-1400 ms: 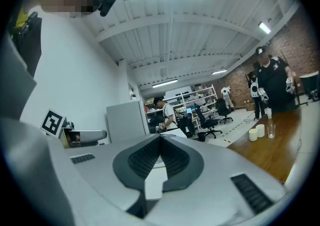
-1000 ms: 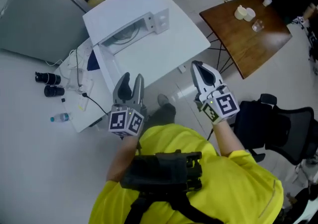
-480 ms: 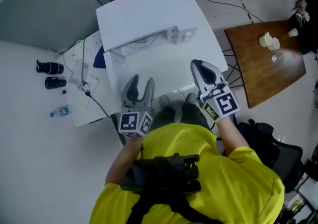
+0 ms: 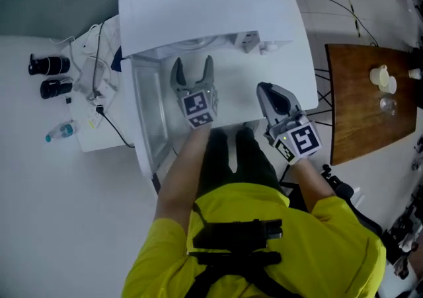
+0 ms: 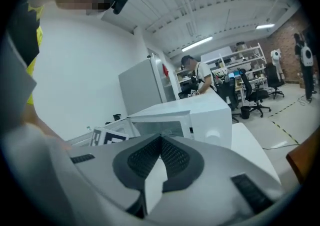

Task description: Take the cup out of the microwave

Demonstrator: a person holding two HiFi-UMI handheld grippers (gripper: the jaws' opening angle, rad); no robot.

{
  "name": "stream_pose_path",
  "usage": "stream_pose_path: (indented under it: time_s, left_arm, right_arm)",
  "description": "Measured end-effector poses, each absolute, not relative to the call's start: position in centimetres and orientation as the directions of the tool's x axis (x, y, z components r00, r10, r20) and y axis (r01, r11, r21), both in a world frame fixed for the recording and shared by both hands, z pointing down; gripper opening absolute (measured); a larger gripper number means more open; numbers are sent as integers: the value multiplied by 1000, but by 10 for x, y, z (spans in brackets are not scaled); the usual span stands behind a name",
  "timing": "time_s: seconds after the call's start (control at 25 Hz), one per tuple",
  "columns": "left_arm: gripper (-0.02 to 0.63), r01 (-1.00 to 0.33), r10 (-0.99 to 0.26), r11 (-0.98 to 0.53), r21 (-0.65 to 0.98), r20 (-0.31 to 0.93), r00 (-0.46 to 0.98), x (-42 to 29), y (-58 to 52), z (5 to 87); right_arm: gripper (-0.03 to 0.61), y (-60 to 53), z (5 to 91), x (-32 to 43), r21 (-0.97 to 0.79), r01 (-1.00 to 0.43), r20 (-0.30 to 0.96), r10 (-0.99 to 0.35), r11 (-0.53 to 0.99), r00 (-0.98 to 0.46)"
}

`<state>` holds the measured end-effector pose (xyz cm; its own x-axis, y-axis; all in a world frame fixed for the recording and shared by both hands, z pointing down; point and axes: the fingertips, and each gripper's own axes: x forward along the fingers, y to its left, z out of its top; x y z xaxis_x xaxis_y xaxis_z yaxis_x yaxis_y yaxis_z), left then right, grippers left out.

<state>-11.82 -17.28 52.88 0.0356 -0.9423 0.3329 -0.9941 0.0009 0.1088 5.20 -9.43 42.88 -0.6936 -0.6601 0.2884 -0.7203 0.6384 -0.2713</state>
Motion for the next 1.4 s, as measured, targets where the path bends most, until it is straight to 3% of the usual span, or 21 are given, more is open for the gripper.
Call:
stream_pose_path:
  time_s: [0.16, 0.4, 0.68, 0.8, 0.88, 0.92, 0.96, 1.0, 1.12, 1.2, 1.24, 1.28, 1.4]
  left_arm:
    - [369, -995, -951, -35, 95, 304, 62, -121, -222, 557]
    - [373, -946, -918, -317, -69, 272, 288, -125, -255, 564]
    - [399, -897, -855, -442, 25, 290, 430, -119, -275, 578]
    - [354, -909, -867, -416, 22, 294, 404, -117, -278, 577]
    - [359, -927, -891, -375, 10, 273, 363, -114, -278, 577]
    - [386, -932, -898, -362, 3, 269, 349, -112, -279, 579]
    - [463, -937, -901, -350, -2, 276, 336, -112, -281, 582]
    - [500, -941, -901, -337, -5, 290, 322, -113, -284, 584]
    - [522, -943, -885, -334, 8, 340, 316, -118, -293, 587]
    - [479, -932, -870, -363, -14, 362, 333, -113, -294, 590]
    - [383, -927, -869, -373, -35, 364, 336, -110, -294, 590]
    - [359, -923, -868, -381, -49, 363, 339, -107, -293, 590]
    - [356, -923, -876, -381, -58, 342, 340, -99, -291, 586]
  right_arm:
    - [6, -99, 463, 53, -297, -706, 313, -633, 642, -708]
    - [6, -100, 487, 41, -328, -664, 306, -589, 672, -748]
    - [6, -99, 500, 24, -358, -648, 304, -572, 672, -762]
    - [6, -104, 501, 23, -361, -661, 303, -588, 658, -750]
    - [6, -106, 503, 24, -364, -667, 308, -592, 650, -745]
    - [6, -107, 503, 24, -365, -668, 310, -592, 648, -744]
    - [6, -108, 503, 23, -367, -668, 310, -592, 647, -744]
    - [6, -109, 502, 23, -369, -668, 308, -593, 647, -744]
    - [6, -112, 503, 26, -371, -673, 306, -599, 640, -740]
    - [6, -113, 505, 29, -374, -679, 313, -604, 631, -733]
    - [6, -113, 507, 30, -378, -683, 316, -606, 626, -730]
    - [6, -113, 507, 30, -381, -685, 317, -608, 621, -728]
    - [6, -115, 505, 29, -387, -689, 308, -618, 613, -723]
